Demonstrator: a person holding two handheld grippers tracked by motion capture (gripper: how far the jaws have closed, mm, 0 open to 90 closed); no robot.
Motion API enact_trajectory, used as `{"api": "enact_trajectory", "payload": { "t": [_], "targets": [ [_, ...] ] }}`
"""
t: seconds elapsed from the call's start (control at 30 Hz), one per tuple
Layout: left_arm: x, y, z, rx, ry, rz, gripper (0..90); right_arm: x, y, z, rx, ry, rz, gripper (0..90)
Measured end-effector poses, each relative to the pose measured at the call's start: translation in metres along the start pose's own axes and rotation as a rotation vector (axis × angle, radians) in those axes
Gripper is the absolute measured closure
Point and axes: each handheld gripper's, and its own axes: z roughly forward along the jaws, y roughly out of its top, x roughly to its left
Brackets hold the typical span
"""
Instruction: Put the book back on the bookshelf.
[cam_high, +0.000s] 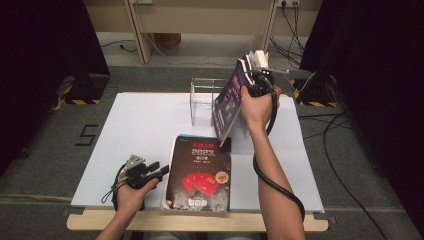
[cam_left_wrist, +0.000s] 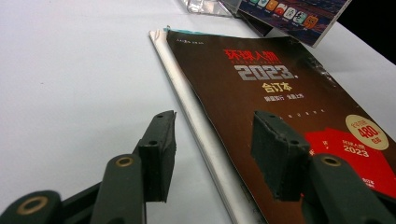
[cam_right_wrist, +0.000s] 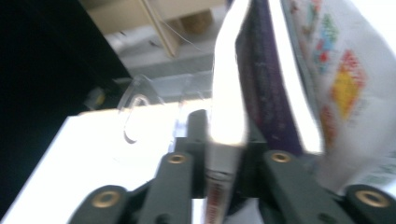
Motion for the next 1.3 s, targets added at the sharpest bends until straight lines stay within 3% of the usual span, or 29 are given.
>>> {"api": "enact_trajectory", "payload": {
  "t": [0.2, 0.27, 0.3, 0.33, 0.43, 0.53, 0.73, 0.93, 0.97, 1.07, 1.17, 1.3],
  "targets": [
    [-0.001, 0.0, 0.001, 0.004, -0.003, 0.004, 49.9, 0.003, -0.001, 0.0, -0.033, 0.046, -0.022, 83.3],
    [-0.001, -0.001, 0.001, 0.004, -0.002, 0.007, 49.9, 0.007, -0.002, -0.003, -0.082, 0.064, -0.03, 83.3],
    [0.0, 0.0, 0.0, 0.004, -0.001, 0.008, 50.0, 0.012, -0.001, -0.006, -0.136, 0.066, -0.038, 83.3],
    [0.0, 0.0, 0.0, 0.001, -0.002, 0.004, 50.0, 0.012, -0.001, -0.006, -0.136, 0.066, -0.038, 83.3],
    [0.0, 0.0, -0.001, -0.004, -0.002, 0.003, 50.1, 0.017, 0.006, -0.002, -0.224, 0.045, -0.046, 83.3],
    [0.001, 0.001, -0.001, -0.005, -0.005, 0.004, 50.2, 0.017, 0.007, 0.01, -0.245, 0.014, -0.052, 83.2],
    [0.002, 0.001, -0.002, -0.009, -0.006, 0.0, 50.7, 0.014, -0.006, 0.035, -0.256, 0.005, -0.04, 83.2],
    [0.002, 0.0, -0.002, -0.004, -0.009, 0.001, 50.9, 0.016, -0.012, 0.036, -0.234, -0.04, -0.07, 82.1],
    [0.001, 0.0, -0.002, -0.006, -0.009, 0.001, 50.8, 0.016, -0.015, 0.038, -0.182, -0.082, -0.111, 79.8],
    [0.0, -0.001, -0.001, -0.005, -0.014, 0.003, 50.9, 0.015, -0.018, 0.037, -0.174, -0.11, -0.152, 77.3],
    [-0.003, -0.001, 0.001, 0.0, -0.017, 0.009, 50.9, 0.012, -0.018, 0.031, -0.148, -0.099, -0.16, 73.5],
    [-0.003, -0.001, 0.001, 0.0, -0.018, 0.01, 50.9, 0.01, -0.017, 0.022, -0.162, -0.09, -0.146, 68.0]
  ]
}}
